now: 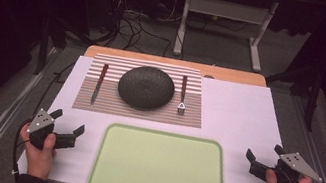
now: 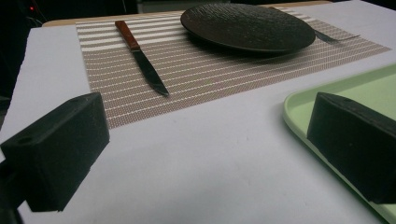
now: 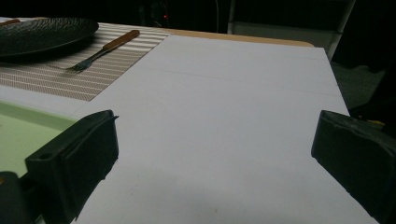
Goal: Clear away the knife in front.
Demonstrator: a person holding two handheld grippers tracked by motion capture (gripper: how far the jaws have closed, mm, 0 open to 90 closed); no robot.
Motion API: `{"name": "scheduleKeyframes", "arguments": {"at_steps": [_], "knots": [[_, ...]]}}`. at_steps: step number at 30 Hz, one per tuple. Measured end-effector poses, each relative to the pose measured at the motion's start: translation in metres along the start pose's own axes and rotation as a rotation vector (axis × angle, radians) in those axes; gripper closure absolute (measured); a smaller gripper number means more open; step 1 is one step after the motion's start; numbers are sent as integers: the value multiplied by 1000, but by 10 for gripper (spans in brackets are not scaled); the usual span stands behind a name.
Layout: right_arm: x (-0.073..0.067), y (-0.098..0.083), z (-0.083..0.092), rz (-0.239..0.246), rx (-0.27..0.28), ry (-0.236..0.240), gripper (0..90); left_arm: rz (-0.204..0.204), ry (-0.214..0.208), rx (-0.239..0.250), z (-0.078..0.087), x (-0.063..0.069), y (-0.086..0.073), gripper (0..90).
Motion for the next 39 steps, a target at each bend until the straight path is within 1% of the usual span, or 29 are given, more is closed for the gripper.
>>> {"name": "scheduleKeyframes", "arguments": {"at_steps": [3, 4, 5, 9, 11, 13, 18, 19, 20, 23, 24, 25, 26, 27, 28, 31, 32, 33, 39], "knots": [[0, -1, -1, -1, -7, -1, 18, 8, -5, 2, 1, -1, 0, 0], [-1, -1, -1, 0, -9, 0, 19, 9, 5, 1, 1, -1, 1, 0], [-1, -1, -1, 3, -10, 1, 22, 8, 11, 0, 1, -2, 1, 0], [-1, -1, -1, -4, -11, 1, 28, -3, 9, -16, 3, 1, 4, 0], [0, -1, -1, -10, -11, 1, 34, 18, -6, -34, 1, 3, 7, 0], [0, -1, -1, -8, -13, 2, 40, 19, 9, -52, -1, 3, 12, 16], [-1, -2, -2, -4, -15, 2, 53, 21, 10, -67, -4, 2, 35, 99], [-1, -2, -2, -4, -16, 1, 55, 21, 14, -72, -6, 1, 41, 99], [-1, -2, -2, -4, -16, 1, 59, 22, 16, -80, -8, -1, 46, 126], [-1, -2, -2, -3, -17, 1, 61, 28, 12, -108, -14, -5, 56, 135], [-1, -2, -2, -4, -17, 2, 62, 28, 18, -124, -18, -7, 60, 155], [-1, -2, -2, -4, -17, 2, 62, 29, 22, -133, -20, -9, 62, 155], [-1, -2, -2, -5, -16, 3, 63, 31, 22, -135, -23, -10, 67, 173], [-1, -2, -1, -4, -18, 3, 61, 28, 20, -139, -25, -11, 69, 192], [-1, -2, -2, -3, -20, 3, 57, 27, 16, -154, -28, -13, 72, 203], [-3, -3, -2, 6, -32, 11, 41, 34, 10, -184, -37, -17, 80, 214], [-4, -3, -2, 8, -35, 14, 40, 28, 8, -195, -40, -18, 83, 216], [-4, -3, -2, 13, -37, 18, 40, 24, 9, -205, -42, -19, 86, 241], [-5, -4, -2, 14, -41, 30, 39, 42, 5, -250, -59, -28, 97, 246]]}}
Point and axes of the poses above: each handheld gripper's, and its own axes: z roughly backward along the jaws, y roughly out of its top, x roughly to its right, the point moved 9 cm from there along -z, roughly forward along the jaws
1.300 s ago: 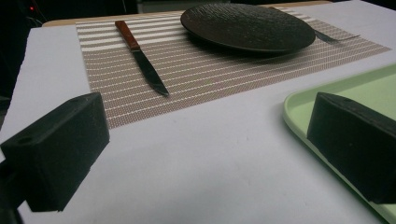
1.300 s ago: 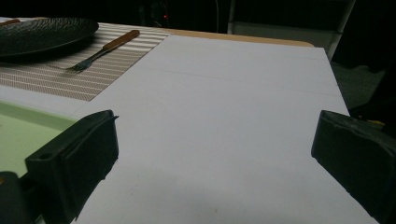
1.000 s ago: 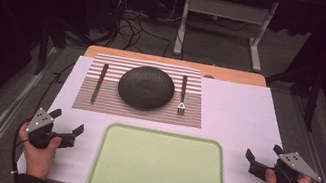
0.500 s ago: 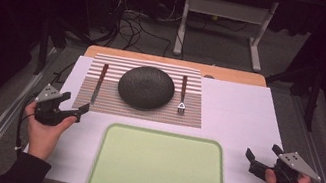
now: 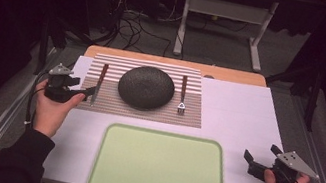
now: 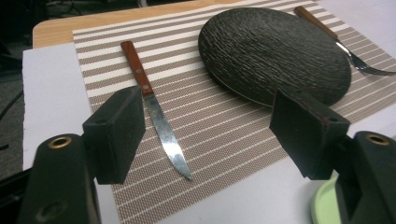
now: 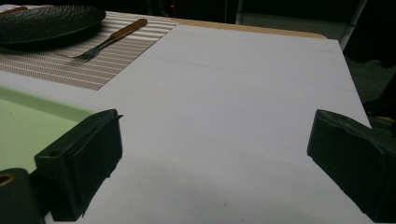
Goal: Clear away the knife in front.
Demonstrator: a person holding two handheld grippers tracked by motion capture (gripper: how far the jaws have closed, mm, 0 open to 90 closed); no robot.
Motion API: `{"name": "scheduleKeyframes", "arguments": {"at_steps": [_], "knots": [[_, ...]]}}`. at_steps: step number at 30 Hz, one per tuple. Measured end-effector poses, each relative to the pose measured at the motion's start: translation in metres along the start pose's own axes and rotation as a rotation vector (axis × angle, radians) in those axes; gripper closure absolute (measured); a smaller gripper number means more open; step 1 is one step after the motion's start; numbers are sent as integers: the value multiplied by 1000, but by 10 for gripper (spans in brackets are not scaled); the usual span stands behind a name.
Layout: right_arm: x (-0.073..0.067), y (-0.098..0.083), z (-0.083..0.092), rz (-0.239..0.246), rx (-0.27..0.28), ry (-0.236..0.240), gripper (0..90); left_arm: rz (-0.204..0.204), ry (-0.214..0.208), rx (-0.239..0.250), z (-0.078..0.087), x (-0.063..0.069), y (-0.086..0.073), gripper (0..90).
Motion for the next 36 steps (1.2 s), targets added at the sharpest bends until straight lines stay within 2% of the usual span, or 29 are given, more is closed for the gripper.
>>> {"name": "scheduleKeyframes", "arguments": {"at_steps": [5, 8, 11, 14, 21, 24, 31, 36], "knots": [[-1, 0, 0, 1, -5, 3, 40, 6, -14, -47, -11, -7, 10, 247], [-1, -1, -1, 2, -7, 5, 42, -12, -12, -91, -19, -9, 13, 247], [-1, -1, -1, 4, -8, 4, 42, -11, -20, -122, -27, -11, 15, 278], [-1, -1, -1, 5, -10, 2, 44, -18, -10, -158, -35, -16, 18, 283], [-1, -1, -1, 6, -13, 1, 46, 11, 21, -217, -51, -29, 25, 335], [-1, -1, -1, 4, -11, 3, 46, 50, 14, -234, -57, -34, 27, 358], [-2, -1, 0, 5, -16, 13, 38, 56, 42, -308, -76, -47, 29, 432], [-2, -2, -1, 7, -21, 12, 38, 80, 56, -338, -90, -54, 32, 491]]}}
Point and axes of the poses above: each handheld gripper's, and its own axes: z roughly backward along the jaws, y roughly out of its top, x roughly to its right, the point moved 9 cm from there along -z, roughly forward along the jaws
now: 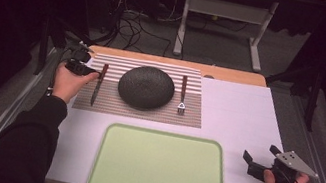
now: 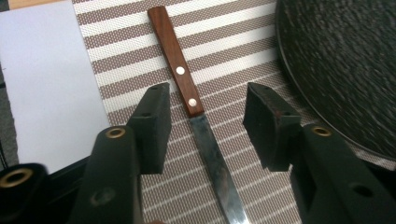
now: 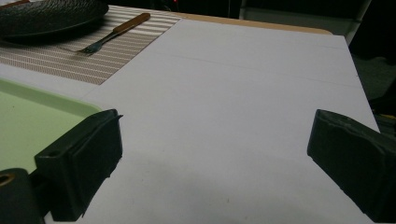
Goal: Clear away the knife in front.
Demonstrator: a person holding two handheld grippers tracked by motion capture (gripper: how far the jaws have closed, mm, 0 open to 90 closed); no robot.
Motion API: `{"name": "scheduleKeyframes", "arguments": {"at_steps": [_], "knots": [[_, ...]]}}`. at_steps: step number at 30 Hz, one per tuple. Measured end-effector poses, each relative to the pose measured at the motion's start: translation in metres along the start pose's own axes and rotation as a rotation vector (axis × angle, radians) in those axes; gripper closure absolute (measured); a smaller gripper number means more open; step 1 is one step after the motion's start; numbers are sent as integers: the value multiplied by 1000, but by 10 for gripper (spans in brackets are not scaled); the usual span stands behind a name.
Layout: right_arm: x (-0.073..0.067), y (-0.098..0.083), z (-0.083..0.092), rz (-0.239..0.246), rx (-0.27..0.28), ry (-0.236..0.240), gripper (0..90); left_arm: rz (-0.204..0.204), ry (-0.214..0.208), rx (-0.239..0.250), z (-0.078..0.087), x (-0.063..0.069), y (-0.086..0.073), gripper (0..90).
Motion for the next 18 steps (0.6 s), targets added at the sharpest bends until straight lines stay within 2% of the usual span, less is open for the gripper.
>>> {"name": "scheduleKeyframes", "arguments": {"at_steps": [3, 7, 9, 18], "knots": [[0, 0, 0, 2, -1, -1, 39, 12, 3, -11, -8, -3, 4, 512], [0, 0, 0, 1, 1, 0, 40, 25, 35, -32, -19, -7, 7, 574], [0, 0, 0, 0, 1, 0, 41, 34, 42, -41, -24, -8, 8, 578], [0, 0, 0, 1, -1, -1, 42, 36, 58, -85, -40, -7, 7, 617]]}}
Point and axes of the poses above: each handheld gripper's, and its own axes: z roughly backward along the jaws, y roughly out of its top, x roughly to its right, the point moved 9 cm from there along -z, roughly forward along the jaws
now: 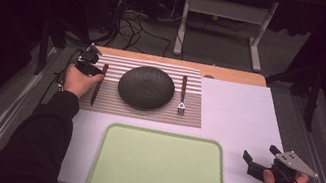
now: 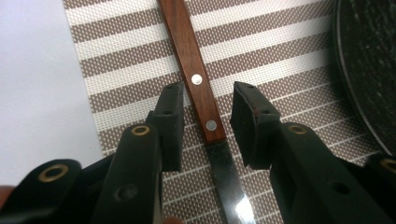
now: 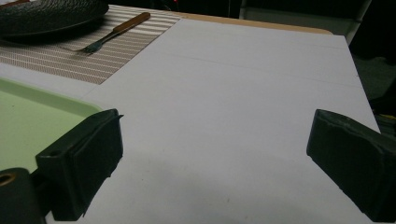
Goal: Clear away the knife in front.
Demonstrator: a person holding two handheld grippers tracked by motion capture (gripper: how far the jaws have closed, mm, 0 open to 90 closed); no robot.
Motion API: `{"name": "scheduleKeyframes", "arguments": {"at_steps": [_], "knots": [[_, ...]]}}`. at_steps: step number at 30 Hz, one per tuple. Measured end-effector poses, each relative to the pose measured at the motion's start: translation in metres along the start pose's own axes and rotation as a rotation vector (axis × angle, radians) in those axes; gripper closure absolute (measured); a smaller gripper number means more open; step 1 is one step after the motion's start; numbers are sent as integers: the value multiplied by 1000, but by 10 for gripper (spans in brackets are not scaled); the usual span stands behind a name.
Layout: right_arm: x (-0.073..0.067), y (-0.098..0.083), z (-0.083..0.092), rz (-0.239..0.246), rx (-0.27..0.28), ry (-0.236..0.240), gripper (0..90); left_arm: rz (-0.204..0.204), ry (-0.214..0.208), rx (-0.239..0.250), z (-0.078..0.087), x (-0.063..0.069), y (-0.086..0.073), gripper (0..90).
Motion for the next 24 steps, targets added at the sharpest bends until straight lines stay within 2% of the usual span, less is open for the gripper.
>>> {"name": "scheduleKeyframes", "arguments": {"at_steps": [4, 5, 8, 10, 14, 18, 24], "knots": [[0, 0, 0, -1, -1, -2, 43, -8, 12, -19, -6, 1, -2, 622], [0, 0, 0, 0, -2, -2, 43, -13, 17, -23, -8, 2, -2, 655], [0, 0, -1, 1, -4, -4, 44, -27, 39, -42, -12, 1, -5, 670], [0, 0, -1, 1, -5, -6, 44, -20, 38, -33, -13, 2, -4, 672], [1, -1, -1, 4, -10, -10, 49, -20, 42, -20, -13, 2, -6, 731], [0, -1, -2, 5, -18, -13, 55, -21, 49, -25, -12, 3, -6, 737], [1, -1, -2, 3, -15, -11, 61, -21, 32, -14, -9, 3, -8, 739]]}}
Point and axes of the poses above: each handheld gripper's, and its own axes: z roughly backward along the jaws, y roughly out of its top, x roughly to its right, the point moved 9 cm from there along -z, roughly forward along the jaws
